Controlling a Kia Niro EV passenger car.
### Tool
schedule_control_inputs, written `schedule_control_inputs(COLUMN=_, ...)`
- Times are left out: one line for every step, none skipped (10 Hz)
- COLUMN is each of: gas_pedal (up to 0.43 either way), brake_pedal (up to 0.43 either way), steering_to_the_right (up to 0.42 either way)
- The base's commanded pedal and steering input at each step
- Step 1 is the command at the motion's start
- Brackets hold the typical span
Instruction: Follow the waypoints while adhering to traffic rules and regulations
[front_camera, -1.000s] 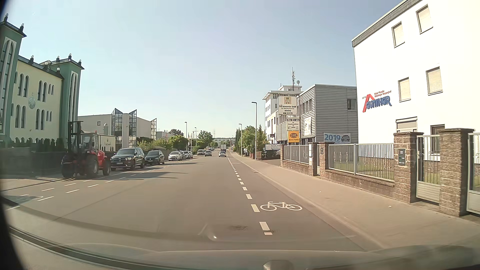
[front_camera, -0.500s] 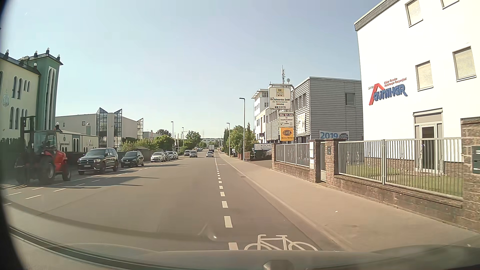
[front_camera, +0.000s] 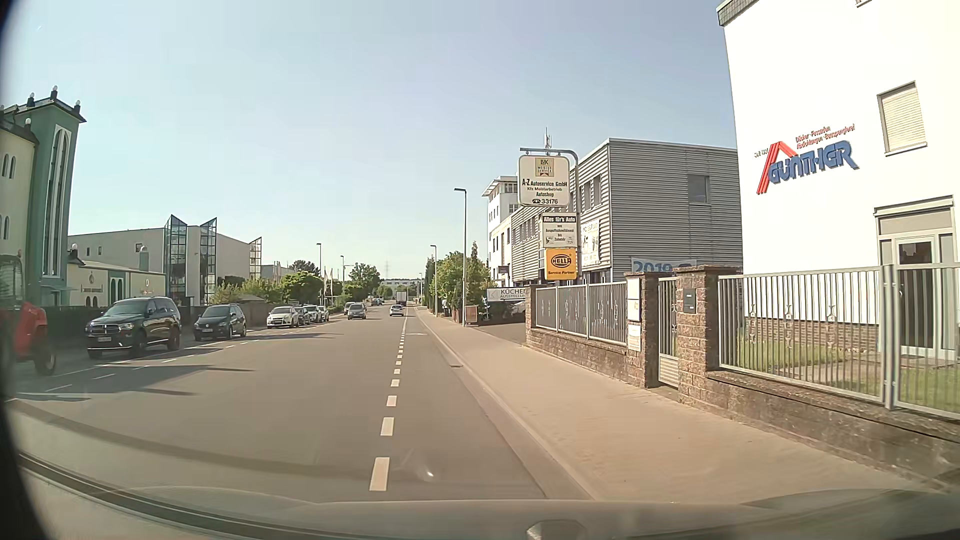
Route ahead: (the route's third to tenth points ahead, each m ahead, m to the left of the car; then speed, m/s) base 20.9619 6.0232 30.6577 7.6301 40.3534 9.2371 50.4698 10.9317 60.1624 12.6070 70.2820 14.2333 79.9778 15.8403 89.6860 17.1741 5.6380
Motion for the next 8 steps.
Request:
schedule_control_inputs(gas_pedal=0.000, brake_pedal=0.220, steering_to_the_right=0.029)
schedule_control_inputs(gas_pedal=0.000, brake_pedal=0.183, steering_to_the_right=0.017)
schedule_control_inputs(gas_pedal=0.000, brake_pedal=0.177, steering_to_the_right=0.019)
schedule_control_inputs(gas_pedal=0.000, brake_pedal=0.177, steering_to_the_right=0.019)
schedule_control_inputs(gas_pedal=0.000, brake_pedal=0.171, steering_to_the_right=0.000)
schedule_control_inputs(gas_pedal=0.000, brake_pedal=0.171, steering_to_the_right=-0.032)
schedule_control_inputs(gas_pedal=0.000, brake_pedal=0.171, steering_to_the_right=-0.058)
schedule_control_inputs(gas_pedal=0.000, brake_pedal=0.171, steering_to_the_right=-0.081)
